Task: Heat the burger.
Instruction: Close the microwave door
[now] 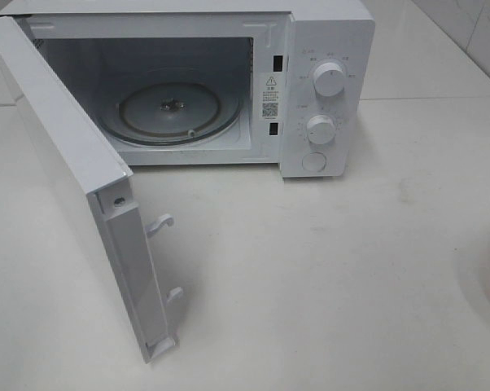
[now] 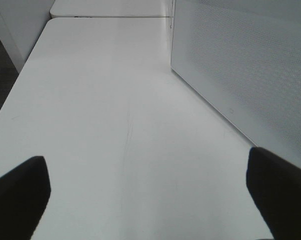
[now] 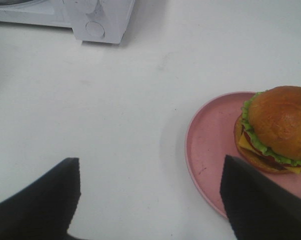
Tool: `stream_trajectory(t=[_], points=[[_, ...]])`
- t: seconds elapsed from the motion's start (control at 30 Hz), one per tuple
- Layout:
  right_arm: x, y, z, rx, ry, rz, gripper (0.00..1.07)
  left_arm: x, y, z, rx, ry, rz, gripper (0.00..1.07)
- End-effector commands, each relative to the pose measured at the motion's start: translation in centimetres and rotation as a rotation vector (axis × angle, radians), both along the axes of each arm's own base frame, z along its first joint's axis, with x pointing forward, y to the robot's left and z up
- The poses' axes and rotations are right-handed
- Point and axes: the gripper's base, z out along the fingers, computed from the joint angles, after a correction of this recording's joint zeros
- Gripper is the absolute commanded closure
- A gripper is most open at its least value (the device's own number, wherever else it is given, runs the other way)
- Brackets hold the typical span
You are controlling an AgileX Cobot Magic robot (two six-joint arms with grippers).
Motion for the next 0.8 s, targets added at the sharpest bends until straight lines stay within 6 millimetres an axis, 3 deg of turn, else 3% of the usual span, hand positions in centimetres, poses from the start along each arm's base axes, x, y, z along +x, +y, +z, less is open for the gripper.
stream_trajectory(t=[0.03,0.17,0.8], points=[[-0.5,-0.1,0.0,0.004,-0.050,0.000,0.31,0.0,0.0,0.0,-0.002,-0.018,0.009,0.06],[-1.7,-0.3,-0.1,0.019,-0.124,-0.001,0.31,0.0,0.0,0.0,-0.002,-0.018,0.009,0.06],[-1.7,-0.3,-0.1,0.013,-0.126,-0.056,0.31,0.0,0.0,0.0,-0.003,-0.019,0.009,0.06]])
